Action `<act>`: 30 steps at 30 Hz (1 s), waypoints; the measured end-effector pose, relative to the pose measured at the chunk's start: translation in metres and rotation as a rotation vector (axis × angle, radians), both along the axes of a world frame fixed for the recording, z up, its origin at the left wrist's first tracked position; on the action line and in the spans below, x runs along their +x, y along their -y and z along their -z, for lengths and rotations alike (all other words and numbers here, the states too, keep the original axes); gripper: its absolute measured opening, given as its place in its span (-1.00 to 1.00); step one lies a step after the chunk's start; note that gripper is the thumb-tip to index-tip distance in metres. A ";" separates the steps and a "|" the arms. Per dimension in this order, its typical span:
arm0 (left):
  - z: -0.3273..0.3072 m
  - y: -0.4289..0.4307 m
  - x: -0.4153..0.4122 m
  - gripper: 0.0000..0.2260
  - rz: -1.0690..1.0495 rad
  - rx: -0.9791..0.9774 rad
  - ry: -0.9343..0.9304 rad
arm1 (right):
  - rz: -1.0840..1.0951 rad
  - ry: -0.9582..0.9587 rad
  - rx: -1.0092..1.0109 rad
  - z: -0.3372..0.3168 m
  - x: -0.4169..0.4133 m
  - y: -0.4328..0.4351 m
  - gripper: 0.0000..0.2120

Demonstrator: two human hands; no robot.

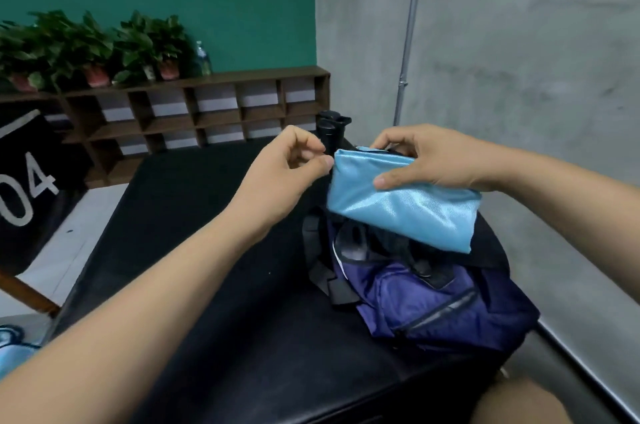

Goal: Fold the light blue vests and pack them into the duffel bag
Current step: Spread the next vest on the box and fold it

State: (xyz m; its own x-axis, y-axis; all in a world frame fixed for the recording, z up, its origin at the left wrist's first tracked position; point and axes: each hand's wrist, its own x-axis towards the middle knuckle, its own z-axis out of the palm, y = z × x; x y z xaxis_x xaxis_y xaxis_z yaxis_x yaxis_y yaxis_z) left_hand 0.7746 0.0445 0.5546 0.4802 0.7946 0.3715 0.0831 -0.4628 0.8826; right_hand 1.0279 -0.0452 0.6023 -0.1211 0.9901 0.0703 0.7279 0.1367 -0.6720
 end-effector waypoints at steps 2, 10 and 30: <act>0.013 -0.009 0.016 -0.91 -0.022 0.021 -0.093 | 0.060 0.048 -0.035 0.002 0.025 -0.007 -0.70; 0.058 -0.034 0.073 -0.67 -0.117 0.254 -0.653 | 0.203 0.331 -0.173 0.032 0.088 -0.045 -0.69; 0.054 -0.052 0.064 -0.85 -0.252 0.201 -0.616 | -0.030 0.213 -0.514 0.109 0.040 -0.114 -0.73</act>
